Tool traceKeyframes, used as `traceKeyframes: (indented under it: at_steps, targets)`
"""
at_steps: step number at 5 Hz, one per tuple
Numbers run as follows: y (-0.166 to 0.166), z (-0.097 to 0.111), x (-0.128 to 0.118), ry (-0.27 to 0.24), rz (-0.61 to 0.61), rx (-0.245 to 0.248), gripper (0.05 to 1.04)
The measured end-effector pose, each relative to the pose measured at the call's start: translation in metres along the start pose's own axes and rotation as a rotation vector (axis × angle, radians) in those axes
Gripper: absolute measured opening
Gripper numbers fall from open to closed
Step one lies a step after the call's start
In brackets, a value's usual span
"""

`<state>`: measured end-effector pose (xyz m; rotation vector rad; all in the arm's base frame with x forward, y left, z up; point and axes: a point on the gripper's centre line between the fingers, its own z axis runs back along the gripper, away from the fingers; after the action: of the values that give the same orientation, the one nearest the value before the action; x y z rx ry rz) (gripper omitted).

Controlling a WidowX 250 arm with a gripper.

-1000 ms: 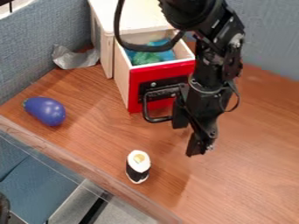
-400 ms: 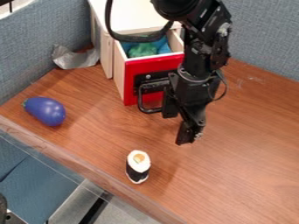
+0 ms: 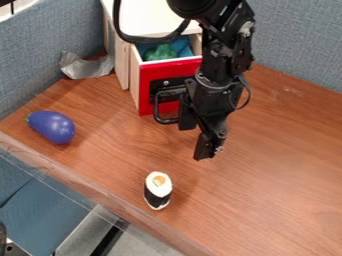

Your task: Close the drawer

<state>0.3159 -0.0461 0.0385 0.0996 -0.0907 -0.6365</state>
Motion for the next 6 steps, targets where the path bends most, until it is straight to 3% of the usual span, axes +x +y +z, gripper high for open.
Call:
traceKeyframes:
  at_steps: [3,6]
  targets:
    - [0.034,0.008,0.000,-0.028,0.059,0.037,0.999]
    - [0.052,-0.002,0.002,-0.001,0.090,0.047,0.999]
